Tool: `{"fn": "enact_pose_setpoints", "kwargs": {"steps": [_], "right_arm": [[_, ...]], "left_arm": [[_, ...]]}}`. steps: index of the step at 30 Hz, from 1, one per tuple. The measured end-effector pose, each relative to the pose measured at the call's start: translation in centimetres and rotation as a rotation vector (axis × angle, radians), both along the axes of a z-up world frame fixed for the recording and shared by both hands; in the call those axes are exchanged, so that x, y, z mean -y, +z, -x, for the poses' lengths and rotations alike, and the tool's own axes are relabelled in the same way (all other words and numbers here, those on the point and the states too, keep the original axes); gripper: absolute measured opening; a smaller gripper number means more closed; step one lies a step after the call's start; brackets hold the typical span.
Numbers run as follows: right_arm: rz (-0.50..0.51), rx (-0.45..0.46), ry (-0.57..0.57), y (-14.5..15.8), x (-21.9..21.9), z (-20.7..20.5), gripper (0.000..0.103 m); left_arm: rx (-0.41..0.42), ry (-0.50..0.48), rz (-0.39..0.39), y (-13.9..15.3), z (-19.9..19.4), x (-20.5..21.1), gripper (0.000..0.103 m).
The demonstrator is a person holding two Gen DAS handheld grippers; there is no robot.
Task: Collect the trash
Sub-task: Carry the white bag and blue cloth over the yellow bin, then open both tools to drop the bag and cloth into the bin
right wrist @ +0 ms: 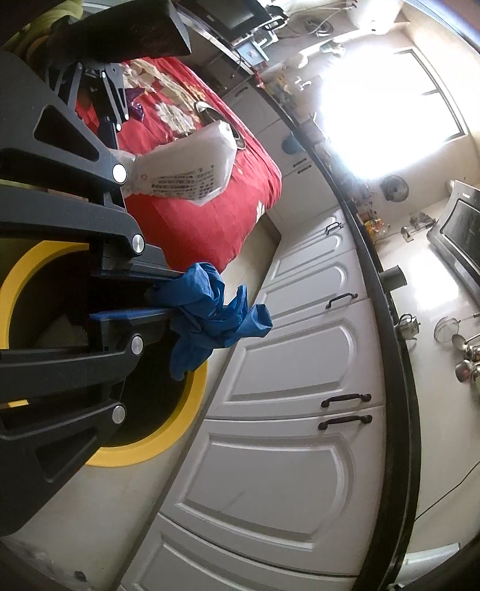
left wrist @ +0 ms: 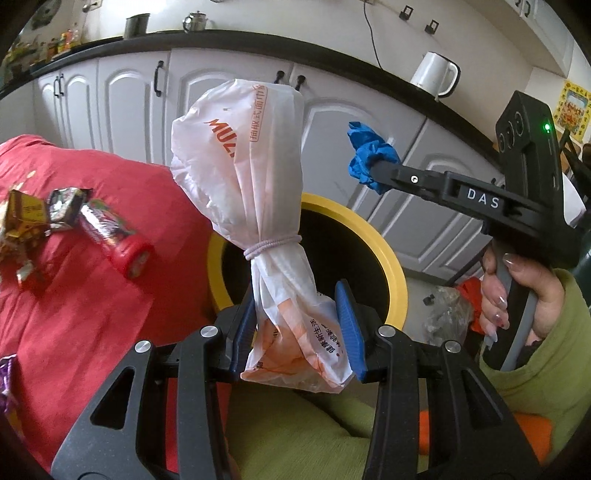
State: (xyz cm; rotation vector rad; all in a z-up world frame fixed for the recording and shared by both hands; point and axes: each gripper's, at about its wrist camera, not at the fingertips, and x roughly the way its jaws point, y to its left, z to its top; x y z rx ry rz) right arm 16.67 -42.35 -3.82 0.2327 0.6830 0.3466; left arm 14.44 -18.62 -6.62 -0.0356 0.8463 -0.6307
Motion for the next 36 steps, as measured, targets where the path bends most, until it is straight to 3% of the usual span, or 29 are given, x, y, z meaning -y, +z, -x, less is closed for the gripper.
{"fn": "enact_pose_setpoints", "kwargs": {"steps": [25, 30, 36], "right_arm": [[-0.022, -0.096, -0.023, -3.0, 1.6, -1.4, 0.015], [-0.034, -0.107, -0.041, -3.1, 1.9, -1.7, 0.022], [-0.049, -0.106, -0.070, -3.1, 2.6, -1.6, 0.041]], "left_arm": [[-0.034, -0.069, -0.045, -2.7, -1.2, 4.4, 0.037], [-0.036, -0.050, -0.044, -2.8, -1.3, 4.1, 0.048], [-0.031, -0.020, -0.031, -2.3, -1.0, 3.0, 0.069]]}}
